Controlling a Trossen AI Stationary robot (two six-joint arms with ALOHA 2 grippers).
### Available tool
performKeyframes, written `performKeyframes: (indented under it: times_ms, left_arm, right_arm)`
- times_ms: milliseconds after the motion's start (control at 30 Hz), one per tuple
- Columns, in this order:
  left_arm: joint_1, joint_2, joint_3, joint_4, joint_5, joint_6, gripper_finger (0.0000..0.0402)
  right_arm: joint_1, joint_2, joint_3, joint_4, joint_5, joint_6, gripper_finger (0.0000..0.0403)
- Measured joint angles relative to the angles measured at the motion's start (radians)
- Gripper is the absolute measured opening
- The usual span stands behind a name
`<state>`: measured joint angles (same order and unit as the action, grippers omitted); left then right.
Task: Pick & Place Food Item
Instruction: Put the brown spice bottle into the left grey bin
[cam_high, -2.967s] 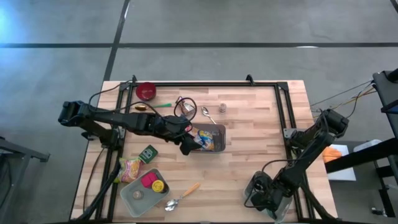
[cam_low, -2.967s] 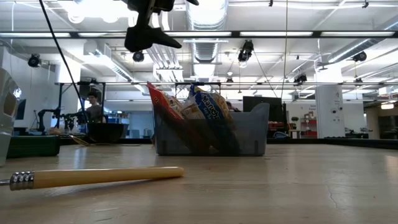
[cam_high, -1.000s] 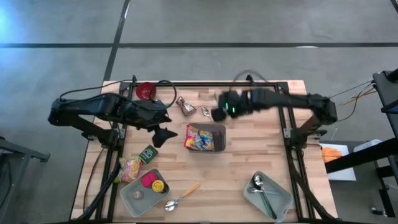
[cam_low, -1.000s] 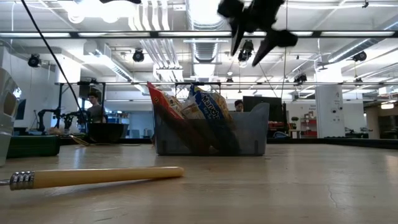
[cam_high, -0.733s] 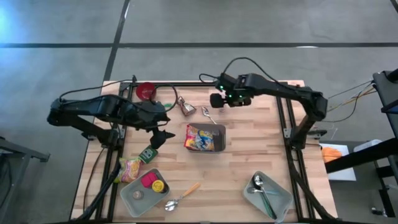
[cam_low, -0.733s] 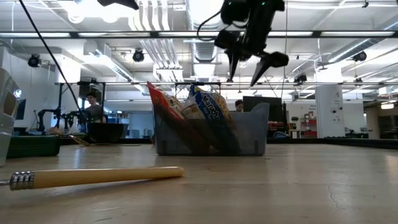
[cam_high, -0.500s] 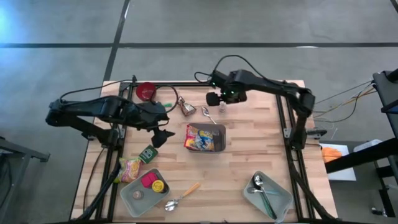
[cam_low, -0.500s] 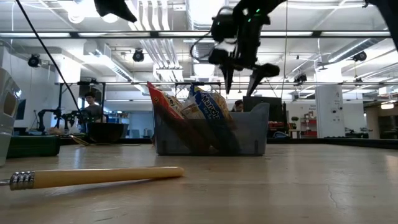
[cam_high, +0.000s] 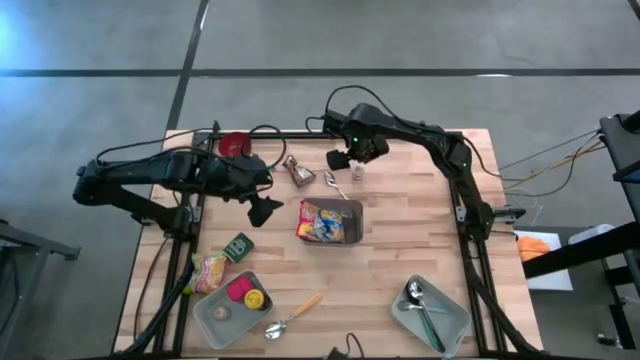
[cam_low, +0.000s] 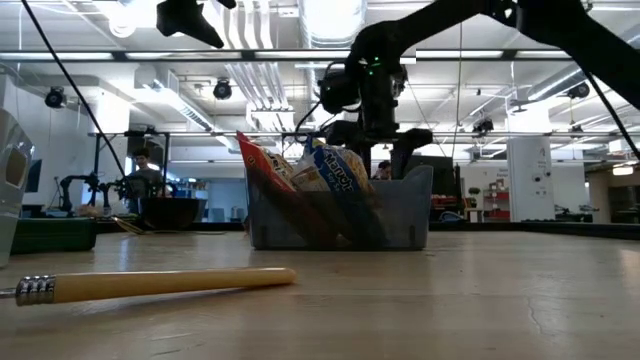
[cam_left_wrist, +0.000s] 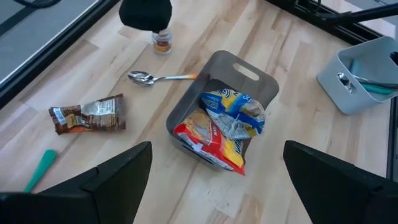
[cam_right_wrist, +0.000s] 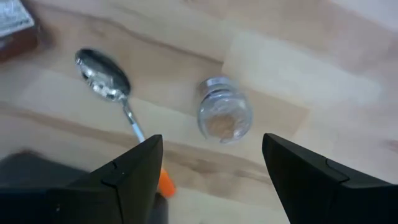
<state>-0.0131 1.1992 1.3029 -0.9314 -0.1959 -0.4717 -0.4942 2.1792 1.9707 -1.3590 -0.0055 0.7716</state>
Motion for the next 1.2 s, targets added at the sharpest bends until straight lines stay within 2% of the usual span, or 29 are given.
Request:
performKeyframes:
  times_ms: [367,567,933,1200]
  left_arm:
    - [0.006,0.000,0.000,0.000,0.001,0.000,0.0366]
    - [0.006,0.000,0.000,0.012,0.001,-0.001,0.0366]
    - [0.006,0.000,0.000,0.033,0.015,-0.044,0.0366]
    - [0.006,0.000,0.000,0.033,0.032,-0.075,0.0366]
  right_arm:
    - [-0.072,0.016,-0.079,0.005,-0.169,-0.062,0.0272]
    - [-0.090,0.016,-0.124,0.022,-0.188,-0.062,0.0267]
    - [-0.091,0.016,-0.131,0.122,-0.239,-0.083,0.0174]
    - [-0.103,0.016,-0.133,0.140,-0.239,-0.087,0.0156]
